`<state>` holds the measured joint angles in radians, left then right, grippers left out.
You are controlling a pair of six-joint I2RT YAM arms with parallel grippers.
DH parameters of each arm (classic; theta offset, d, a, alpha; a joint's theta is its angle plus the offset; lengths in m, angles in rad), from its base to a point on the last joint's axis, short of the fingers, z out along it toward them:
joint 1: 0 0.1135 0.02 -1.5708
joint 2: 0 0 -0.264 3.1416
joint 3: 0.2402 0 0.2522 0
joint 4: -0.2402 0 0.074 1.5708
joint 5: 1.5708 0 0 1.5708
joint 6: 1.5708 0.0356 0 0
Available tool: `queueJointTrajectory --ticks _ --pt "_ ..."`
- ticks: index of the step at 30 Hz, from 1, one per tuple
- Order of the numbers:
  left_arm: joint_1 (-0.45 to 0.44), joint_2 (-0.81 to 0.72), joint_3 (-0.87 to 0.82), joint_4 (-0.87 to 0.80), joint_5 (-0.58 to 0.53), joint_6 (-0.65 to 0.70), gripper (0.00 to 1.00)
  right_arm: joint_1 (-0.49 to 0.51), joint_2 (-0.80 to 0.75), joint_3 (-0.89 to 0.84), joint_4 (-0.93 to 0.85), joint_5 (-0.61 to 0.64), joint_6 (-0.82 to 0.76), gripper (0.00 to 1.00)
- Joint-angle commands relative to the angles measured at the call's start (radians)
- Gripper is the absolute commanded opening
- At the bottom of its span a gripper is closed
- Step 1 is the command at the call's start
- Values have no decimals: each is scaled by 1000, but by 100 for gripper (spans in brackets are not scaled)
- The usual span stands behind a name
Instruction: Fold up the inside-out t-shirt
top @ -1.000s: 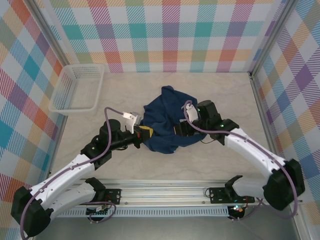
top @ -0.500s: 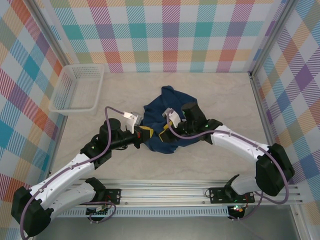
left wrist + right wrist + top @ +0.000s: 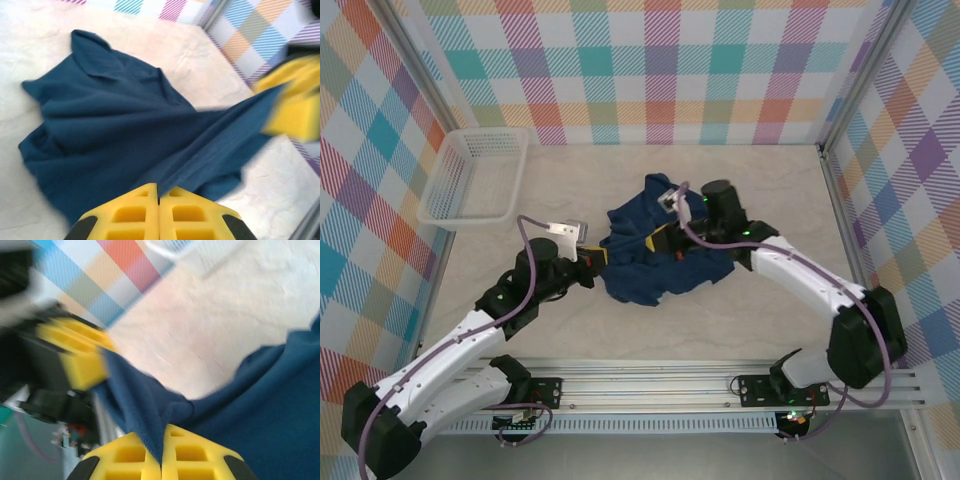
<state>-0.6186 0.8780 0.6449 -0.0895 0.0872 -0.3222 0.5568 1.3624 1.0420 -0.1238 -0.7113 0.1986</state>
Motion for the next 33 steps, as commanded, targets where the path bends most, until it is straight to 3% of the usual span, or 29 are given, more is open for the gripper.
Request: queueJointTrajectory --ticks 1,5,9,12,16,20,24,33 --pt "10 49 55 -132 -106 -17 15 -3 -64 -27 150 -242 239 0" --pt "8 40 90 -164 -48 -10 33 -3 -74 -55 204 -223 292 0" --pt "-9 -15 120 -220 17 -24 40 -3 -54 -48 209 -198 309 0" --pt "-42 -51 122 -198 145 -36 43 -3 -43 -42 207 -172 312 0" --pt "-71 -14 145 -197 282 -64 44 -3 -33 -33 202 -157 314 0" --pt "-79 14 142 -147 339 -112 44 -3 -37 -35 188 -141 301 0" --pt "-82 73 151 -133 356 -122 43 -3 -41 -39 193 -136 300 0" --pt "-83 133 165 -64 369 -127 28 -2 -50 -43 194 -131 298 0"
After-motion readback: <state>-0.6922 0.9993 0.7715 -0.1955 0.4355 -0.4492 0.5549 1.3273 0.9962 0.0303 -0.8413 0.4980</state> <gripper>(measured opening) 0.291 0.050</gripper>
